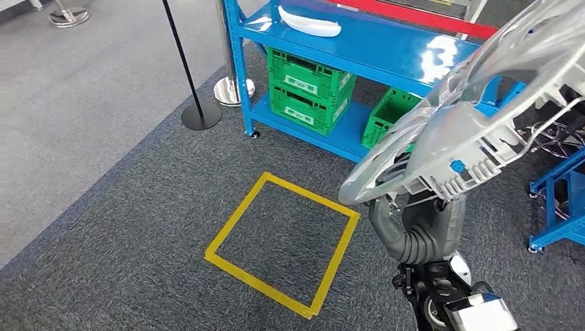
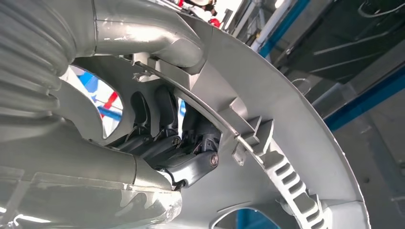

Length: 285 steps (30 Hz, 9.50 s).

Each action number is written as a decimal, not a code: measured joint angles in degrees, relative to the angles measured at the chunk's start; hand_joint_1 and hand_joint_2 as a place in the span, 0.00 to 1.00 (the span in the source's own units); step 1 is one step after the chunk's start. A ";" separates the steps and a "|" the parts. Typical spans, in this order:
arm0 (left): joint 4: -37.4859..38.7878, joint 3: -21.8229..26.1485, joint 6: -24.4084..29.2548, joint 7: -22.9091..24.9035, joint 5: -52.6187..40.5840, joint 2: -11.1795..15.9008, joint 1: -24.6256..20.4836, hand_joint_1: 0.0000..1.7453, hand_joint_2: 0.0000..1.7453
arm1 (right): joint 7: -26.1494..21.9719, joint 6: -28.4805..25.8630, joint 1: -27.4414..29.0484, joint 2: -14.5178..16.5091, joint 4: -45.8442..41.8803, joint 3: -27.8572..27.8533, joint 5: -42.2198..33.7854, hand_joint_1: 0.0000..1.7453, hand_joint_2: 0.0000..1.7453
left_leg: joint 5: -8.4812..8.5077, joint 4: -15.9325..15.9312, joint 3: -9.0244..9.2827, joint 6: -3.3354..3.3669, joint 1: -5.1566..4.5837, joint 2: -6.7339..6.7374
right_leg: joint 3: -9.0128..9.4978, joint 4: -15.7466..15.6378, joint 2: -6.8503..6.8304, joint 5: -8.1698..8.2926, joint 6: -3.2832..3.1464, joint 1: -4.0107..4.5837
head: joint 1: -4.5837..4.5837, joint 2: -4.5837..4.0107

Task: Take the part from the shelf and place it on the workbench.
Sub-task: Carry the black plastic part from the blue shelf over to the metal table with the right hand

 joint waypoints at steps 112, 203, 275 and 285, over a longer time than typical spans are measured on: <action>0.00 -0.51 -0.33 3.93 -4.01 0.60 -0.51 0.00 1.00 | -4.21 0.31 8.48 1.96 -9.97 -10.34 -4.11 1.00 1.00 | -4.75 14.84 -7.44 -1.72 -0.44 -0.33 | 2.26 -6.12 -2.13 5.01 -1.84 0.34 | -1.95 0.00; -0.19 0.02 -3.13 6.59 -3.87 1.28 -1.28 0.00 1.00 | -5.26 -1.25 13.45 3.16 -16.49 -17.64 -5.50 1.00 1.00 | -6.21 17.06 -8.61 -1.18 -0.20 -0.43 | 3.42 -7.03 -1.71 4.29 -1.53 0.16 | -2.38 0.00; -0.22 1.40 -3.90 6.46 -5.56 0.29 -0.71 0.00 1.00 | -5.21 1.44 13.68 1.05 -17.49 -18.98 -9.07 1.00 1.00 | -7.09 9.08 -1.83 -2.11 1.55 -0.97 | 2.26 -5.36 2.19 3.67 -0.11 -1.48 | -1.22 0.00; -0.34 1.40 -3.76 6.80 -5.91 0.38 -1.06 0.00 1.00 | -5.28 1.81 12.83 1.09 -17.23 -18.95 -9.02 1.00 1.00 | -0.60 3.55 -3.16 4.02 -1.87 -0.33 | 5.53 -6.53 1.42 1.67 -0.28 0.00 | -1.25 0.00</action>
